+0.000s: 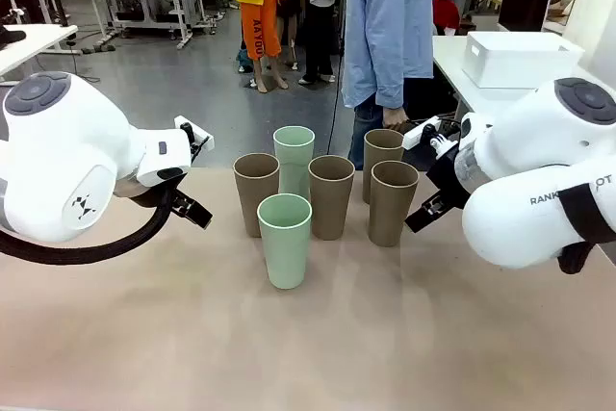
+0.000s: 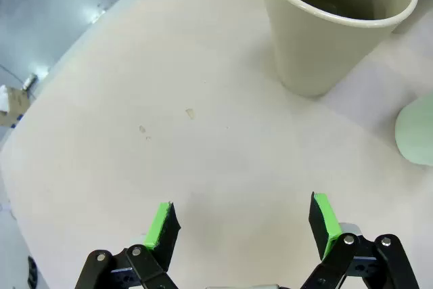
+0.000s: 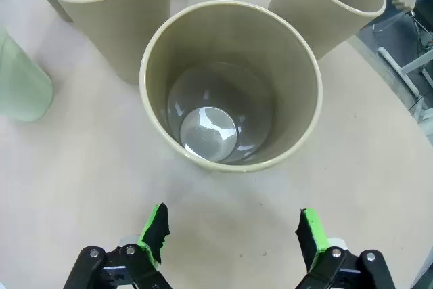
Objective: Stack the cups and store them in the basket.
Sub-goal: Pick up two Reusable plastic cups , one in each hand.
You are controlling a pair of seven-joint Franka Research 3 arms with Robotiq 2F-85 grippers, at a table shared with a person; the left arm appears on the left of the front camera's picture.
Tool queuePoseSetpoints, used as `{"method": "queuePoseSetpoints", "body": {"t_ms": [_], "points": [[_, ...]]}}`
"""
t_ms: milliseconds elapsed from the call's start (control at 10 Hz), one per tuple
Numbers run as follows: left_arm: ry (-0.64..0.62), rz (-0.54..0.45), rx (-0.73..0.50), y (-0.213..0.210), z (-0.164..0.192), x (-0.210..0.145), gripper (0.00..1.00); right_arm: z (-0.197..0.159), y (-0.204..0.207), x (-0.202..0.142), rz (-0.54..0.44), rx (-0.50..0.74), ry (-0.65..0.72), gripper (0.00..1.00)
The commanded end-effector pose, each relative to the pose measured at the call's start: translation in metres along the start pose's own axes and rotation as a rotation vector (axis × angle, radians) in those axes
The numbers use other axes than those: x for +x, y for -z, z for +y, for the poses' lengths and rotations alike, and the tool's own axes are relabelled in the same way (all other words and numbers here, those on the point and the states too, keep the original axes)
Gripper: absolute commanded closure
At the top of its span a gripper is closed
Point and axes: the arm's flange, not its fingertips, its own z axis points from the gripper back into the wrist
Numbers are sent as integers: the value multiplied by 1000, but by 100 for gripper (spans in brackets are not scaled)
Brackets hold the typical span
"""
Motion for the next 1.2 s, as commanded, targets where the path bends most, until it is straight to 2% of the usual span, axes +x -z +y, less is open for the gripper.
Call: {"method": "queuePoseSetpoints", "body": {"t_ms": [0, 800, 900, 1100], "points": [[0, 0, 0, 0, 0, 0, 0, 0, 0, 0, 0, 0, 0, 0], [0, 0, 0, 0, 0, 0, 0, 0, 0, 0, 0, 0, -1, 0], [34, 4, -105, -16, 2, 14, 0, -8, -26, 15, -6, 20, -2, 0], [59, -4, -202, -63, 19, 48, 0, -26, -85, 46, -17, 8, 31, 0]]}}
